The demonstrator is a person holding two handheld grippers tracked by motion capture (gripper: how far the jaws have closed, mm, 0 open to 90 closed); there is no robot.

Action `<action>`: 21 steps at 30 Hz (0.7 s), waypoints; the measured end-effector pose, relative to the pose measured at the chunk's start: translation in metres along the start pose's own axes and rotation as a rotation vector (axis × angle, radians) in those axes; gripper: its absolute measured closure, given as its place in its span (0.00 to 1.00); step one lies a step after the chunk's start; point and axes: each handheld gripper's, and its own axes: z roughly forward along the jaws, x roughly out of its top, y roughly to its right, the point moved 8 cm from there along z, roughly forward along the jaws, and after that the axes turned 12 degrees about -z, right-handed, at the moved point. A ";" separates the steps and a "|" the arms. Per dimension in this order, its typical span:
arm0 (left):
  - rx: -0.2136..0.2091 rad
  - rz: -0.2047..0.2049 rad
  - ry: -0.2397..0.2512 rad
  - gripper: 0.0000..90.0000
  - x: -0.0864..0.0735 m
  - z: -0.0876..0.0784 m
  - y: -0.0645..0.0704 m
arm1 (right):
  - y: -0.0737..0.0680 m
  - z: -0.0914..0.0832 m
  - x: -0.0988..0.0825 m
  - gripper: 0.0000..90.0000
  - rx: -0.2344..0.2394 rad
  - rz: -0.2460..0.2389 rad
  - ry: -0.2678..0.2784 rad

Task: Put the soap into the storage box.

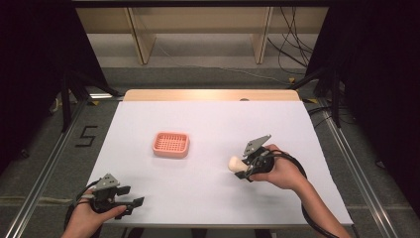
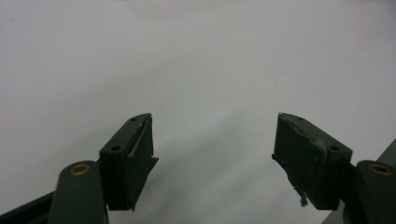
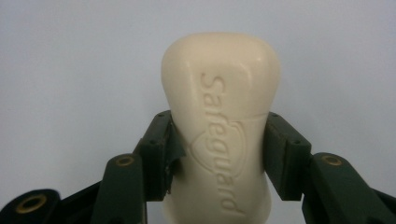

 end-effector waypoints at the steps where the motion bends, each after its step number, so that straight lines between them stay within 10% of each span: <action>1: 0.007 -0.001 0.003 0.31 0.000 0.000 -0.001 | 0.000 -0.001 0.000 0.56 0.008 -0.005 0.004; 21: 0.001 0.000 0.000 0.31 0.000 0.000 0.000 | 0.004 -0.005 0.009 0.56 -0.046 0.054 0.087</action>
